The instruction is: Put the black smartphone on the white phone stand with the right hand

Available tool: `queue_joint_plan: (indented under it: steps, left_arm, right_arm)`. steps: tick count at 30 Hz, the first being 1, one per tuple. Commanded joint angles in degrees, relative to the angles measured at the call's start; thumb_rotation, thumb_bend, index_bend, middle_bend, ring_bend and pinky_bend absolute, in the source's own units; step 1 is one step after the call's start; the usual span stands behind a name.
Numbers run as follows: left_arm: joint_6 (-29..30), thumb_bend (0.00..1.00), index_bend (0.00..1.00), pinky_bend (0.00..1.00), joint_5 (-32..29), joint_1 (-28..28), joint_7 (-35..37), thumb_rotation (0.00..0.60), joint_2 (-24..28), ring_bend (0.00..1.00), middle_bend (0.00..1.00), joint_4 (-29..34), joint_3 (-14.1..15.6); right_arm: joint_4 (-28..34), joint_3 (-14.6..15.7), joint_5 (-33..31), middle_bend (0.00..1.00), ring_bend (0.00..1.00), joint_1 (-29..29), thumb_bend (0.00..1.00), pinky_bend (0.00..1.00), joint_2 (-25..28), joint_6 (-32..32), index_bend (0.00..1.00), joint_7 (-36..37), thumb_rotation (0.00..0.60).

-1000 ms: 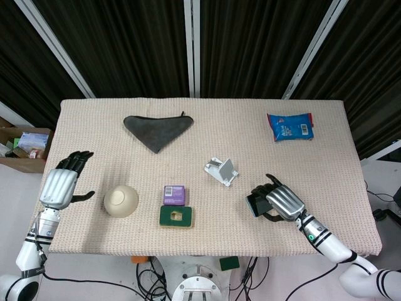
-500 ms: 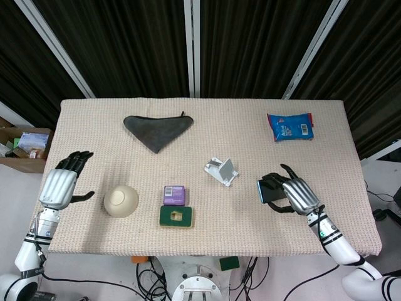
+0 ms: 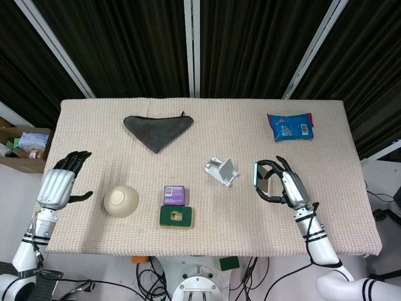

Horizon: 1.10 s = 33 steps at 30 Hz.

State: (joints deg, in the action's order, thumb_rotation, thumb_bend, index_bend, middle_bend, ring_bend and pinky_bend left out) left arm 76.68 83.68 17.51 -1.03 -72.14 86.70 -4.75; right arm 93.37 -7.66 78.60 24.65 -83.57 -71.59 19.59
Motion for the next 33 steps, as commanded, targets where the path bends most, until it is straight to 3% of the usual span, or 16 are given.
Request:
queue_joint_plan:
  steps: [1,9,18,33]
  left_arm:
    - [0.0,0.02,0.13,0.25,0.1,0.0,0.4,0.600,0.0,0.10,0.12,-0.2,0.0]
    - [-0.8,0.02,0.13,0.25,0.2,0.0,1.2,0.600,-0.3,0.10,0.12,-1.1,0.5]
    - [-1.6,0.02,0.13,0.25,-0.3,0.1,1.8,0.600,-0.9,0.10,0.12,-2.2,0.6]
    - [-2.3,0.02,0.13,0.25,-0.6,0.5,1.8,0.600,-1.2,0.10,0.12,-2.6,0.5]
  right_arm:
    - [2.8,-2.8,-3.5,0.49,0.42,0.1,0.56,0.05,-3.7,-1.0,0.67,-2.0,0.600]
    - [2.3,-7.4,-10.0,0.49,0.42,1.1,0.57,0.05,-11.5,-0.4,0.64,-2.2,0.600]
    - [1.5,-11.4,-16.9,0.49,0.42,2.4,0.57,0.05,-15.1,2.9,0.63,-1.8,0.600]
    - [-2.7,-13.1,-16.4,0.49,0.42,4.1,0.56,0.05,-19.0,4.2,0.62,-1.7,0.600]
